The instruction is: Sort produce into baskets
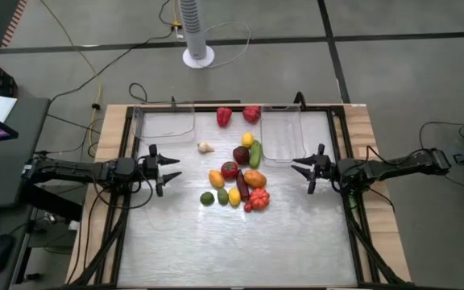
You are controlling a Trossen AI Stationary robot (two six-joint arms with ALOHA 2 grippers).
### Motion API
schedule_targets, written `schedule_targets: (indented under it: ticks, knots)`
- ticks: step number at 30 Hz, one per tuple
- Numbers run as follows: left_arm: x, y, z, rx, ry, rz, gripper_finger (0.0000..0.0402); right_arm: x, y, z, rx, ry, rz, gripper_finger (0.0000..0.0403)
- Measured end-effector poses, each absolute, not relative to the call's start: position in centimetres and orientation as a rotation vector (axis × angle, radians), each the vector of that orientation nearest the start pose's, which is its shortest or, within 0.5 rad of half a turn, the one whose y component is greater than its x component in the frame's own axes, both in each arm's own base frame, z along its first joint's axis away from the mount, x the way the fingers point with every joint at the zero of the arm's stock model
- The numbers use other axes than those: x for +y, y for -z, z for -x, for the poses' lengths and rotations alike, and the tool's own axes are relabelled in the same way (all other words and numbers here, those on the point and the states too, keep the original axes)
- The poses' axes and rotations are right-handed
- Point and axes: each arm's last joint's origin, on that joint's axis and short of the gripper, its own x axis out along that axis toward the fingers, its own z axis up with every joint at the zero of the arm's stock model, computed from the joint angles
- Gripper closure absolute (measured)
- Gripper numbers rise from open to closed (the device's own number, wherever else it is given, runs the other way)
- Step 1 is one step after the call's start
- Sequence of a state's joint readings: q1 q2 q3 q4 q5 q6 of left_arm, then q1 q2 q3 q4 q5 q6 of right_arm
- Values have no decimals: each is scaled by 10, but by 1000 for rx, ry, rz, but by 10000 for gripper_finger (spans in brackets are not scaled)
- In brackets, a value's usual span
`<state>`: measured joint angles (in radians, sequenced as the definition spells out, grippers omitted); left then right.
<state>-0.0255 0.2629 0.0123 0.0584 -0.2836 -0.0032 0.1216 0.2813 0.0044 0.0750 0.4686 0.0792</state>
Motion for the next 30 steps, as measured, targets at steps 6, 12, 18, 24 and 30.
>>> schedule_targets:
  ticks: [6,12,18,24,30]
  knots:
    - [5,-151,-111,190,-257,-26,201,0,-149,-111,180,353,-19,266]
    - [5,-151,-111,190,-257,-26,201,0,-149,-111,180,353,-19,266]
    - [5,-151,-111,190,-257,-27,201,0,-149,-111,180,353,-19,266]
    - [6,-161,-112,149,-256,-434,201,0,-149,-111,180,353,-19,266]
    - [5,-159,-112,145,-244,-314,201,0,-149,-111,180,353,-19,266]
